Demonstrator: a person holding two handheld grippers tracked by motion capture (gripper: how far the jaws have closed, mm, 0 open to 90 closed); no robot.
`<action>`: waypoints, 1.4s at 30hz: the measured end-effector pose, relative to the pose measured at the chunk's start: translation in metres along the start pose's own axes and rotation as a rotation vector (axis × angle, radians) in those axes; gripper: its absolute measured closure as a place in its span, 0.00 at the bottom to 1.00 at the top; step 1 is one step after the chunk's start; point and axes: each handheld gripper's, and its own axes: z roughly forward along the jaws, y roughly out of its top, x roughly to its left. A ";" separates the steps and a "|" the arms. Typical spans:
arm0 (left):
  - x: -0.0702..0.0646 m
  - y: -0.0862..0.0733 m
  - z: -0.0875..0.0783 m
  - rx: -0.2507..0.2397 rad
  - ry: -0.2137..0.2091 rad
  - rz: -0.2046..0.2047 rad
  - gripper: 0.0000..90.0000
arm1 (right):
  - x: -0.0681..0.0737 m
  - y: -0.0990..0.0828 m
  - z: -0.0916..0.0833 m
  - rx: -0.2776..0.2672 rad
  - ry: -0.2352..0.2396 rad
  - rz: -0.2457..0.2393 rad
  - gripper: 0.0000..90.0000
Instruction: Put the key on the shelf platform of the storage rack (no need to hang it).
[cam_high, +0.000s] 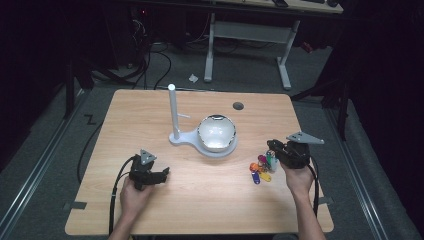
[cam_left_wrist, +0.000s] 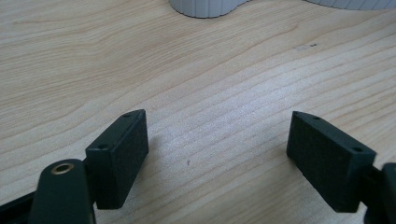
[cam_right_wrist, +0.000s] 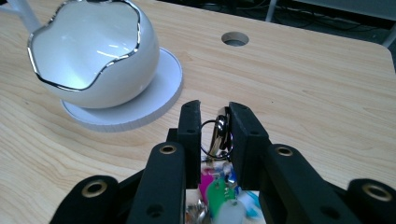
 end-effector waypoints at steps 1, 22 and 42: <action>0.000 0.000 0.000 0.000 0.000 0.000 0.23 | 0.000 0.003 -0.002 0.005 -0.002 -0.006 0.85; 0.001 0.000 0.000 -0.001 -0.003 0.007 0.23 | 0.012 0.044 -0.031 -0.037 0.033 -0.070 0.85; 0.001 0.000 0.000 -0.001 -0.003 0.008 0.23 | 0.029 0.089 -0.044 -0.085 0.093 -0.106 0.85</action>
